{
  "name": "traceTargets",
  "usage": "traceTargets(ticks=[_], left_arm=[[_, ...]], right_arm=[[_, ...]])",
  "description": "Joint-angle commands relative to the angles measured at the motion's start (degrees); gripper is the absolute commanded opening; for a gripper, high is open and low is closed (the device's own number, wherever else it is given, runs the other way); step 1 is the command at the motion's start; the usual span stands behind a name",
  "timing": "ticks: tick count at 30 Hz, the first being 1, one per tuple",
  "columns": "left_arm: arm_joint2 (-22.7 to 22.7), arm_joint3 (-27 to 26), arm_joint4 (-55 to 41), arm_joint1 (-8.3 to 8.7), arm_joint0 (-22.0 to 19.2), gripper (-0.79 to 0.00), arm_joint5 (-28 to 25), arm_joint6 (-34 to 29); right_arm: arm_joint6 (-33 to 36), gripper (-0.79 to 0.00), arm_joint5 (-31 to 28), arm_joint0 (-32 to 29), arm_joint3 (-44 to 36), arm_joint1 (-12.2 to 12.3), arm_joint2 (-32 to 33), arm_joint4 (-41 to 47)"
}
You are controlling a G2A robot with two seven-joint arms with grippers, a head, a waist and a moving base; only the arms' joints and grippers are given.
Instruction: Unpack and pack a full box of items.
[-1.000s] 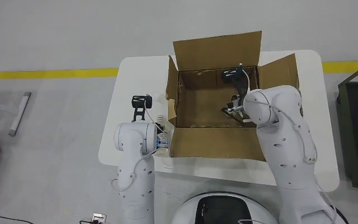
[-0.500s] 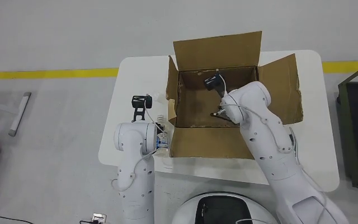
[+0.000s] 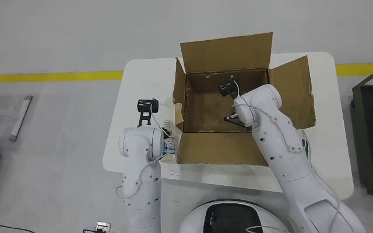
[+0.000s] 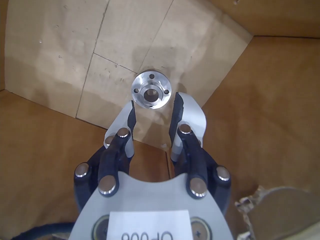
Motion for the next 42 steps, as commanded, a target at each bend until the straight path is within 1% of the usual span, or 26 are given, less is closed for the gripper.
traceTargets(ticks=[1,5,14,17,18,19,25,29,31,34,35,37,38,39,42], left_arm=[[0.0,0.0,0.0,0.00,0.0,0.000,0.0,0.0],[0.0,0.0,0.0,0.00,0.0,0.000,0.0,0.0],[0.0,0.0,0.0,0.00,0.0,0.000,0.0,0.0],[0.0,0.0,0.0,0.00,0.0,0.000,0.0,0.0],[0.0,0.0,0.0,0.00,0.0,0.000,0.0,0.0],[0.0,0.0,0.0,0.00,0.0,0.000,0.0,0.0],[0.0,0.0,0.0,0.00,0.0,0.000,0.0,0.0],[0.0,0.0,0.0,0.00,0.0,0.000,0.0,0.0],[0.0,0.0,0.0,0.00,0.0,0.000,0.0,0.0],[0.0,0.0,0.0,0.00,0.0,0.000,0.0,0.0],[0.0,0.0,0.0,0.00,0.0,0.000,0.0,0.0],[0.0,0.0,0.0,0.00,0.0,0.000,0.0,0.0],[0.0,0.0,0.0,0.00,0.0,0.000,0.0,0.0],[0.0,0.0,0.0,0.00,0.0,0.000,0.0,0.0],[0.0,0.0,0.0,0.00,0.0,0.000,0.0,0.0]], right_arm=[[0.0,-0.446,0.0,-0.2,0.1,0.1,0.0,-0.4],[-1.6,-0.419,0.2,-0.6,0.7,0.1,-0.1,-0.9],[-5.7,-0.431,1.0,-0.7,3.6,0.3,0.6,-1.0],[-6.5,-0.403,0.9,-0.4,4.4,0.4,0.6,-0.9],[-6.6,-0.366,0.9,-0.2,4.7,0.3,0.6,-0.5],[-6.6,-0.397,0.8,-0.1,5.0,0.3,0.5,-0.3],[-7.3,-0.406,0.7,0.4,6.2,0.3,0.2,0.2],[-7.8,-0.446,0.6,0.7,7.0,0.4,0.3,0.3],[-8.0,-0.449,0.6,0.7,7.5,0.4,0.2,0.3],[-8.2,-0.474,0.6,0.8,7.9,0.4,0.1,0.4],[-8.2,-0.520,0.5,0.8,8.1,0.4,0.1,0.5],[-8.3,-0.563,0.6,0.8,8.2,0.4,0.0,0.6],[-8.3,-0.683,0.6,0.8,8.3,0.4,0.0,0.6],[-8.4,-0.785,0.6,0.9,8.3,0.4,0.0,0.7],[-8.5,-0.785,0.7,1.0,8.1,0.5,0.0,0.8]])
